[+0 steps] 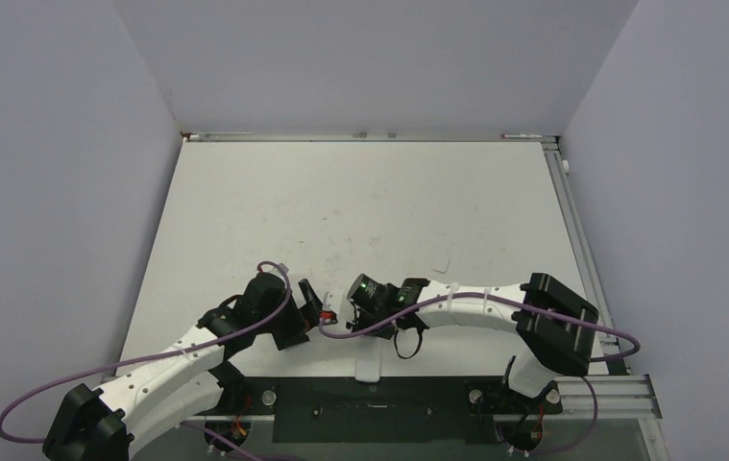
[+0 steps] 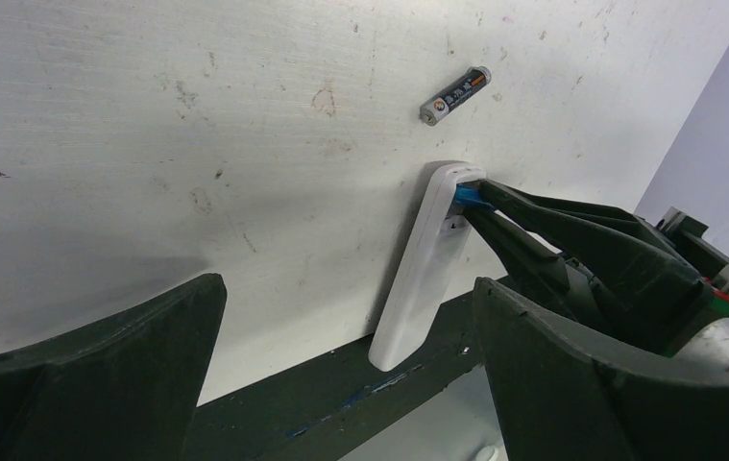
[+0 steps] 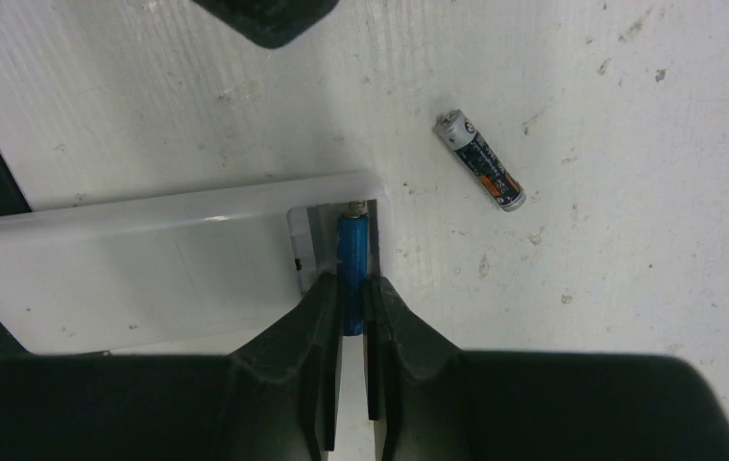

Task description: Load the batteries into the remote control

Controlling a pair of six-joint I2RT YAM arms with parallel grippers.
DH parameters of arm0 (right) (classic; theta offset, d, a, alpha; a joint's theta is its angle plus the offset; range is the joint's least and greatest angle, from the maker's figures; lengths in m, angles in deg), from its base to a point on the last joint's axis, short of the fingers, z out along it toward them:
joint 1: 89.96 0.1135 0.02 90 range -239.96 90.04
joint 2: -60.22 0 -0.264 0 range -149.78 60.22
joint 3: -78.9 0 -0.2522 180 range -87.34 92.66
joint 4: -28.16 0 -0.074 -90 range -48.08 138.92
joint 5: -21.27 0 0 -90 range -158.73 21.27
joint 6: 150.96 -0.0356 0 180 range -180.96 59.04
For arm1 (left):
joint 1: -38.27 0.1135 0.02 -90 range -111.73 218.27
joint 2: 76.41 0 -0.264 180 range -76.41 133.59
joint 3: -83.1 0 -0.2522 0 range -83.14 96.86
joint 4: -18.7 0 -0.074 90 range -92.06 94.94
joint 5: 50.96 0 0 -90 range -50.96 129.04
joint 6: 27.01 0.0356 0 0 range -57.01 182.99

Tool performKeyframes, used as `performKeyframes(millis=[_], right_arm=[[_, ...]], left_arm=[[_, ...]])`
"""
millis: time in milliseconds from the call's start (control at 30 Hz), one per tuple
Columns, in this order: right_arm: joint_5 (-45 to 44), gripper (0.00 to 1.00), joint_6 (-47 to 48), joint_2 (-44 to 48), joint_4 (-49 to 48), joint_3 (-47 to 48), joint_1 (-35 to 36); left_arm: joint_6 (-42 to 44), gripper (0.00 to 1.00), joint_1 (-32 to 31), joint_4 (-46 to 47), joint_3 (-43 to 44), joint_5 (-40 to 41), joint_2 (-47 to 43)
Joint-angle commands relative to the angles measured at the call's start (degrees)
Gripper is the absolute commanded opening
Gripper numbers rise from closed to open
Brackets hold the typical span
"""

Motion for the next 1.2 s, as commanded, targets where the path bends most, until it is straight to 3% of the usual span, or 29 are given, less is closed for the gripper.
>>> performKeyframes(millis=[0, 1167], right_arm=[[-1.16, 0.09, -0.46, -0.65, -0.38, 2.40, 0.51], [-5.94, 0.08, -3.95, -4.76, 5.55, 8.52, 1.96]], left_arm=[[0.55, 1.00, 0.19, 2.03, -0.17, -0.71, -0.73], [0.55, 0.99, 0.19, 2.54, -0.44, -0.97, -0.51]])
